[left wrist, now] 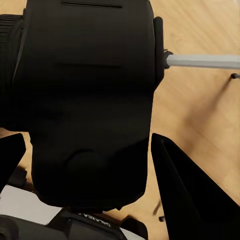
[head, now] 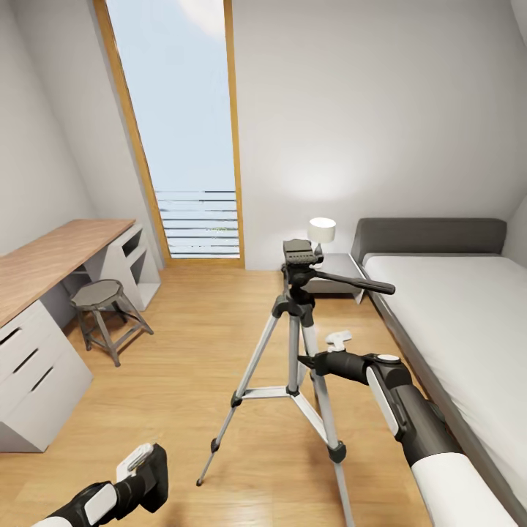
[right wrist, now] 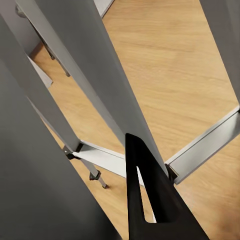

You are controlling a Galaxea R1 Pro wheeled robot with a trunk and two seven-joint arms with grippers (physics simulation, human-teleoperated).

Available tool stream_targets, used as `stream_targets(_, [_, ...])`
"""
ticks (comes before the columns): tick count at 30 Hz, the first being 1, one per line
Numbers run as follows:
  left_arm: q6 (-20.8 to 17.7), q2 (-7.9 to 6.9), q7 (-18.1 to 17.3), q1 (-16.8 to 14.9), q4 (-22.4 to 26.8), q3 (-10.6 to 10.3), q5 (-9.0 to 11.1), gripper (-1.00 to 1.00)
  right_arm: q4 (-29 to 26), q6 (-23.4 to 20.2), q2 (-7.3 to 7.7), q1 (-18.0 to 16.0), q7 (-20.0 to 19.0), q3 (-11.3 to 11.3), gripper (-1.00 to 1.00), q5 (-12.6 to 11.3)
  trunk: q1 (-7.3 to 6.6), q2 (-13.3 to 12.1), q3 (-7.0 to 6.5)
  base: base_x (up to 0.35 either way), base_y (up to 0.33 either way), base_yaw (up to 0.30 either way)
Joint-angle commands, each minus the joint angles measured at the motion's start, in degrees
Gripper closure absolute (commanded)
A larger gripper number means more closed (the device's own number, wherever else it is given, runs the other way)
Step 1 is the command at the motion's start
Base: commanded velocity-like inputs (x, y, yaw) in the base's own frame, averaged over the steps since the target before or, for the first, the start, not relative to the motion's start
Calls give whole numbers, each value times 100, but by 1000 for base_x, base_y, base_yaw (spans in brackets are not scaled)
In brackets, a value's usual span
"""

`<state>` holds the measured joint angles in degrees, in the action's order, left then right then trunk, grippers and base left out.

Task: Attach the digital camera to the camera tripod in the bedroom.

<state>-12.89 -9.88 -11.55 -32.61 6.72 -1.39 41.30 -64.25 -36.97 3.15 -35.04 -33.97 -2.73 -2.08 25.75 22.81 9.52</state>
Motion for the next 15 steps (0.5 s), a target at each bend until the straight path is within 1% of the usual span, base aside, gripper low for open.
stream_targets(1, [4,0,-16,-3,-30,-10,35,100,-3,-71,6,-3,-5,-8,100,12,3,11,12,0,0,0])
stream_targets(11, [316,6,-15,0,-368,-10,29,100,11,-68,8,-3,-4,-8,100,-4,3,11,12,0,0,0])
stream_targets(15, [326,5,-13,0,-503,-10,36,100,11,-69,10,-3,-4,-8,100,-8,3,11,12,0,0,0])
